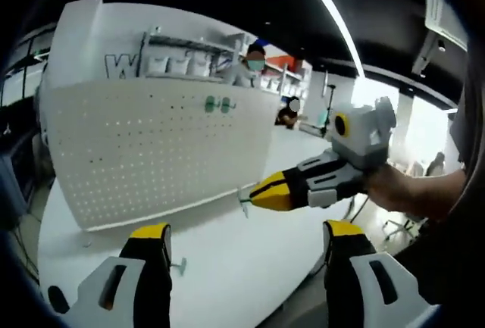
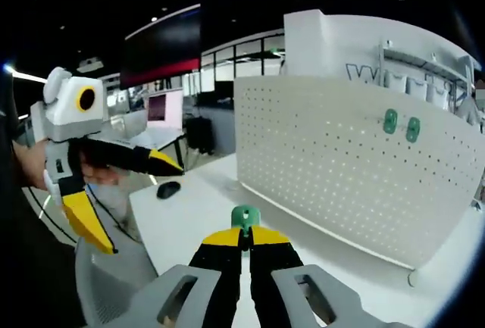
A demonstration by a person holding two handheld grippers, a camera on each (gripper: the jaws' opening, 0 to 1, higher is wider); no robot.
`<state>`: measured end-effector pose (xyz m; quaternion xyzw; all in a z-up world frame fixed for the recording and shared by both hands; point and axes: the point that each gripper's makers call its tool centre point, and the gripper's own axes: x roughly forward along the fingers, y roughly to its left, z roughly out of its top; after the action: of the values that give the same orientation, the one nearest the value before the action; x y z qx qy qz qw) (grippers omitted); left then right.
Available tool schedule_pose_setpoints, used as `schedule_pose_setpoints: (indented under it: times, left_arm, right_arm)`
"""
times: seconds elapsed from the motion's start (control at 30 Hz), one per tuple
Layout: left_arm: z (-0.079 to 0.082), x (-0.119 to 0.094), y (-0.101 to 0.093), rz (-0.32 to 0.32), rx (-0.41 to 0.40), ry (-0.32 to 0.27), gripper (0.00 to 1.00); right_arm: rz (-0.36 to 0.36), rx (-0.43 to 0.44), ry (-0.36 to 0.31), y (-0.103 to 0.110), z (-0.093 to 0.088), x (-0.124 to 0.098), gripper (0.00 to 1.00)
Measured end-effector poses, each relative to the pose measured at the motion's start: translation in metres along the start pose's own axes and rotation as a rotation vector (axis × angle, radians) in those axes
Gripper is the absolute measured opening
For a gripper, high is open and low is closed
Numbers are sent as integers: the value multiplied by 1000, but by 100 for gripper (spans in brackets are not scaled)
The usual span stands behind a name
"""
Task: Insert the hook assembly into the mounting plate slot until the hook locks in place.
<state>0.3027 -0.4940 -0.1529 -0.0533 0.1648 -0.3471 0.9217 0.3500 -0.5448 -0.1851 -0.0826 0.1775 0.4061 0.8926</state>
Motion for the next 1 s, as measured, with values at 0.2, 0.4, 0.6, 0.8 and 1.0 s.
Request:
schedule_pose_setpoints:
  times: [0.2,0.4,0.6,0.8,1.0]
  left_arm:
    - [11,-4,2,19,-24,-54,100]
    - [8,-3,1,28,27,-36,100]
    - [9,-4,9,34,-20,-40,100]
    - [7,-7,18,56,-14,-28,97]
    - [5,-11,27,76,-33,-27,96]
  right_arm:
    - [-31,-17,-11,-13,5,2,0]
    - [-76,-47,-29,-30,12,3,0]
    - [-149,-49,-69,-63,25,5,0]
    - [-224,-44,-109,-94,37,0,0]
    - [-314,-24,-144,-130,43,-8,0]
